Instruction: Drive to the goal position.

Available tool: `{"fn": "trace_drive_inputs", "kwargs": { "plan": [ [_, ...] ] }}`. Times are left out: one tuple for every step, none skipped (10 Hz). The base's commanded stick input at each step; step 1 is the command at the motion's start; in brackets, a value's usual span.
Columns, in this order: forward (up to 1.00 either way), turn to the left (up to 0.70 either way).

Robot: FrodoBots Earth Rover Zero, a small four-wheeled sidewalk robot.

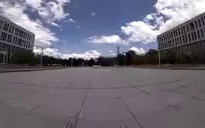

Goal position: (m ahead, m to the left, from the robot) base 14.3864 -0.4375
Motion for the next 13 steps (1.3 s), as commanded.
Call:
{"fn": "trace_drive_inputs", "kwargs": {
  "plan": [
    [0.70, 0.00],
    [0.70, 0.00],
    [0.70, 0.00],
    [0.70, 0.00],
    [0.70, 0.00],
    [0.70, 0.00],
    [0.70, 0.00],
    [0.70, 0.00],
    [0.70, 0.00],
    [0.70, 0.00],
    [0.70, 0.00],
    [0.70, 0.00],
    [0.70, 0.00]
  ]
}}
